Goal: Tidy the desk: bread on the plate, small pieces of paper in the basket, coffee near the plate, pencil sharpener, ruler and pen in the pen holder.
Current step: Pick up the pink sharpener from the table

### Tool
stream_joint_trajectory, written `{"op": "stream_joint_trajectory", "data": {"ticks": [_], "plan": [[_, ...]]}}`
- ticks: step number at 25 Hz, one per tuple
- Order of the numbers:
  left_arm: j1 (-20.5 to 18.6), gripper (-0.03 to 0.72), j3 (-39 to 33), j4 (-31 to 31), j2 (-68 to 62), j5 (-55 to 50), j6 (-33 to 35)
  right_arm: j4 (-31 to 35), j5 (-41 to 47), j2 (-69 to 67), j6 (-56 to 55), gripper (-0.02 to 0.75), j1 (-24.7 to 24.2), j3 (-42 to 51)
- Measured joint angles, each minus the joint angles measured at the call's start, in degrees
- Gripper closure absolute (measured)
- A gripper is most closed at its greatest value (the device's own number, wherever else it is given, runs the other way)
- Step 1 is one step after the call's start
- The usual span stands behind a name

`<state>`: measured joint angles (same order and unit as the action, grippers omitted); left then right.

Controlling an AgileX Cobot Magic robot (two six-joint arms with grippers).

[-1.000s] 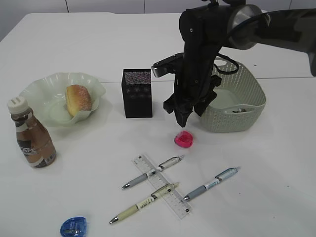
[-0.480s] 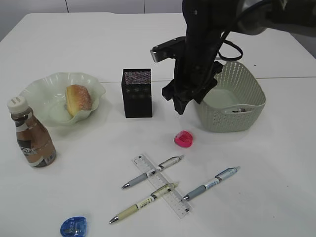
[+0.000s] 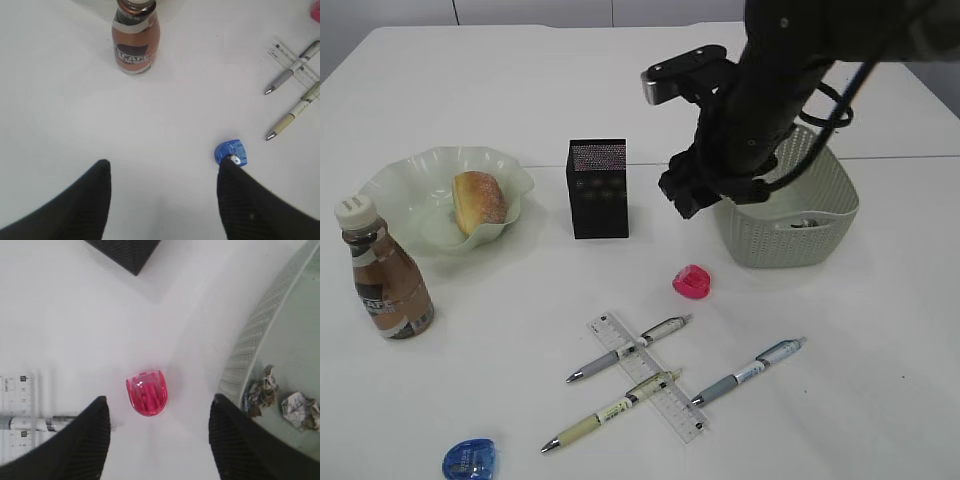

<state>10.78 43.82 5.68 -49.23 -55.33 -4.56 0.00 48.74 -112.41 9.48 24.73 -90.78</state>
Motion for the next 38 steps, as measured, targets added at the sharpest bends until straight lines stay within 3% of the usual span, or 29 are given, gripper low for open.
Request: {"op": "stream_joint_trajectory", "data": {"ticks": [8,16,32,38], "plan": [[0.00,0.201,0.00,0.00,0.00,0.00,0.00,2.00,-29.78,12.15,1.51,0.280,0.00,26.16],[0.00,0.200,0.00,0.00,0.00,0.99,0.00,2.33,-49.32,12.32,1.51,0.280,0.00,39.05],[0.00,0.201,0.00,0.00,0.00,1.51,0.00,-1.67,-52.45,7.30,1.51,0.280,0.00,39.45],[0.00,0.201,0.00,0.00,0.00,1.51,0.00,-3.07,-47.98,6.54,1.51,0.280,0.00,35.62]]}}
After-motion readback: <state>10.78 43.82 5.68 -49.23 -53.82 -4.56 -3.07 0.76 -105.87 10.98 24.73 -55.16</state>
